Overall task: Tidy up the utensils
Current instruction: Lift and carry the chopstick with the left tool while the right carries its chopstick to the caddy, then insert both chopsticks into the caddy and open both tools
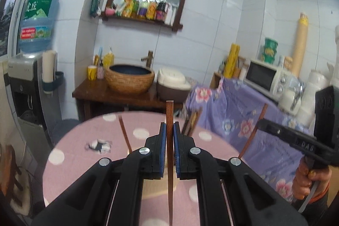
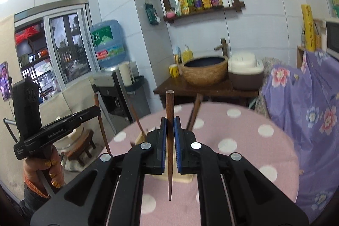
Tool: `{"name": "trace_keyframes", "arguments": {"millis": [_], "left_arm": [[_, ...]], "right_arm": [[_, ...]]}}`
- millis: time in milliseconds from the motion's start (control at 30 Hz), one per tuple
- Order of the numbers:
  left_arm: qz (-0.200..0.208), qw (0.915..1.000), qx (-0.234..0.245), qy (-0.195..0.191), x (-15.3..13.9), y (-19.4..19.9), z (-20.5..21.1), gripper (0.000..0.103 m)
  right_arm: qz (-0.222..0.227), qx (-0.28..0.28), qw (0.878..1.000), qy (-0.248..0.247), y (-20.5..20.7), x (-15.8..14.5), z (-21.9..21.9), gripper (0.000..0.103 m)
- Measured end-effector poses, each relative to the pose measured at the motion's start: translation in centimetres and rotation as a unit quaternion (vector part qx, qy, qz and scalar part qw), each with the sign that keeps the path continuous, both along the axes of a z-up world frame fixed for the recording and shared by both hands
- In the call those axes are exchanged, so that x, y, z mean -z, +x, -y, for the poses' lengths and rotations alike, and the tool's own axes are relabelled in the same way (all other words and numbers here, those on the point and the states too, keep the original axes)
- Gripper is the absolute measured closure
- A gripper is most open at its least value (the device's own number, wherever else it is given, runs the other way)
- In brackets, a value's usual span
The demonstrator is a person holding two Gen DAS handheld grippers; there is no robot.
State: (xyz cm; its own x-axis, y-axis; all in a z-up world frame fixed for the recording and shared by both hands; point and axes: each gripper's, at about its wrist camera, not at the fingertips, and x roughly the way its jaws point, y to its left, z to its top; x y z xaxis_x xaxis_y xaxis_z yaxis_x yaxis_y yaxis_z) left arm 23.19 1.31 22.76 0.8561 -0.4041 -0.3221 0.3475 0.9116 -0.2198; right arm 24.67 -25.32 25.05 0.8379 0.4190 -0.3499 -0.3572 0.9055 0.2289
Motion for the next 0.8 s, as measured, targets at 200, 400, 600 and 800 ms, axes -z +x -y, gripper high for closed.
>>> {"name": "trace_keyframes", "arguments": {"millis": [200,400,600,800], "left_arm": [[0.063,0.9972,-0.037,-0.018,-5.7,3.6,0.3,0.095],[0.068,0.9946,-0.078,0.01,-2.5,6.4,1.8,0.095],[0.03,0.9956,-0.089,0.008,3.6,7.5,2.1,0.095],[-0.006,0.9971,-0.073,0.019,7.4,7.7,2.5,0.095]], "right_arm": [[0.044,0.034,0.998,0.013,3.2,-5.4,-1.0,0.095],[0.05,0.069,0.996,-0.007,6.1,-3.1,-2.7,0.095],[0.033,0.074,0.996,-0.03,7.6,2.4,-4.4,0.095],[-0.017,0.069,0.997,-0.025,8.7,6.8,-4.8,0.095]]}}
